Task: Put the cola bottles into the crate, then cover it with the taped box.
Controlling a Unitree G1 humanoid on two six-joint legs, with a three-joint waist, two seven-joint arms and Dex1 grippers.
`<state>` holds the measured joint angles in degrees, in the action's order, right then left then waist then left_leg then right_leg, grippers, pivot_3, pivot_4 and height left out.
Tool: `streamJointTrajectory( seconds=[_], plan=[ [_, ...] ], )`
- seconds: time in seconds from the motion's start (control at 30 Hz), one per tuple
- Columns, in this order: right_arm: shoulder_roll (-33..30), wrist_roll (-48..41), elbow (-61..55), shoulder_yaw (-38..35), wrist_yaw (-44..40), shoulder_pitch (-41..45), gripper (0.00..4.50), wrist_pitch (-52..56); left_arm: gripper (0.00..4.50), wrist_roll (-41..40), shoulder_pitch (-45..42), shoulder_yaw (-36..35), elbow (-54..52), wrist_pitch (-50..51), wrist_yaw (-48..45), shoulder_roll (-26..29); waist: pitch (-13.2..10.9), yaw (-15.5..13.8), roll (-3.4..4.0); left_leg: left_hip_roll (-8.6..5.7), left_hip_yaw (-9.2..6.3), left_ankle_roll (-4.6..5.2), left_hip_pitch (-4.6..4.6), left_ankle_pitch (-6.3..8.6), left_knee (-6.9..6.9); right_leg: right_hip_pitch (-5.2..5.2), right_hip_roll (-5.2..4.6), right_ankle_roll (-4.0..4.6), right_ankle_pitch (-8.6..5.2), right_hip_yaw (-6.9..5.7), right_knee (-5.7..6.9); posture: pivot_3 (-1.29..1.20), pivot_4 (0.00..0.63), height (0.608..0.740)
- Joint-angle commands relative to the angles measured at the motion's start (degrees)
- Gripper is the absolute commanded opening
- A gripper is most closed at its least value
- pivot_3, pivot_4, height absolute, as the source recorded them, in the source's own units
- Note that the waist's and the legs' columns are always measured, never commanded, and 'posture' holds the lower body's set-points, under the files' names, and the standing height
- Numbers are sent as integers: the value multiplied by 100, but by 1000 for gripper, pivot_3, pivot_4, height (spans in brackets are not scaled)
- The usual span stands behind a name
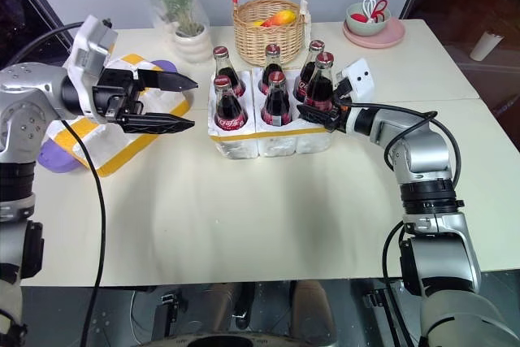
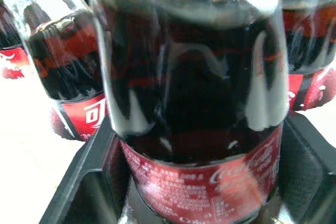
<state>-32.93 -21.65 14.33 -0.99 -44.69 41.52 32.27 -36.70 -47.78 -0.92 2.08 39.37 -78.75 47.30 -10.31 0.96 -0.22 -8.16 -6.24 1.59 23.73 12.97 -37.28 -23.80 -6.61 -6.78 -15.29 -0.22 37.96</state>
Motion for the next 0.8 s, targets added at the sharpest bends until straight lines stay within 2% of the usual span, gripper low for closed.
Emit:
streamJointTrajectory(
  seconds=[0.03, 0.2, 0.33, 0.47, 0.6, 0.7, 0.8],
  plan=[
    [-74, -14, 56, -165, 66, -60, 4485, 325, 4500, -9, -33, -141, -184, -66, -15, 114, 0, -9, 0, 0, -1, 2, -11, 2, 4, 11, 0, 0, 0, 0, -3, 0, 150, 740],
    [-385, -250, -555, -527, -68, -214, 4485, 612, 4500, 48, 73, -171, -156, -117, 8, 159, 0, -54, 0, -1, -5, 12, -24, 8, 11, 25, 0, 0, 0, 0, -9, 0, 150, 740],
    [-862, -925, -1409, -1131, -293, -370, 4485, 1262, 4500, 130, 196, -285, -84, -181, 150, 237, -4, -55, 6, -2, -7, 13, -16, 10, 17, 18, -1, 1, 0, 0, -17, 0, 150, 740],
    [-1587, -1750, -2045, -1978, -670, -453, 4485, 1877, 4500, 383, 506, -474, -64, -426, 443, 445, -8, -20, 13, -2, -6, 15, 3, 11, 23, 7, -2, 0, 0, 0, -40, 0, 150, 740],
    [-2348, -2334, -2178, -2726, -937, -565, 4485, 2419, 4500, 1040, 1207, -683, -75, -1148, 828, 855, -8, -14, 14, 3, -1, 28, 8, 20, 33, -1, -2, 0, 0, 0, -46, 0, 150, 740],
    [-2768, -2634, -2552, -3119, -1356, -1090, 4485, 2565, 4500, 1219, 1828, -1188, -112, -1342, 1127, 1146, -8, -33, 14, 11, -1, 31, 8, 22, 36, 4, 2, 1, 0, 0, -65, 0, 150, 740],
    [-2954, -2730, -2823, -3436, -1573, -1638, 4485, 2534, 4500, 1050, 2379, -2048, -58, -1026, 1491, 1314, -9, -40, 15, 12, 1, 34, 10, 25, 35, 7, 0, 0, 0, 0, -74, 0, 150, 740]
  ],
)
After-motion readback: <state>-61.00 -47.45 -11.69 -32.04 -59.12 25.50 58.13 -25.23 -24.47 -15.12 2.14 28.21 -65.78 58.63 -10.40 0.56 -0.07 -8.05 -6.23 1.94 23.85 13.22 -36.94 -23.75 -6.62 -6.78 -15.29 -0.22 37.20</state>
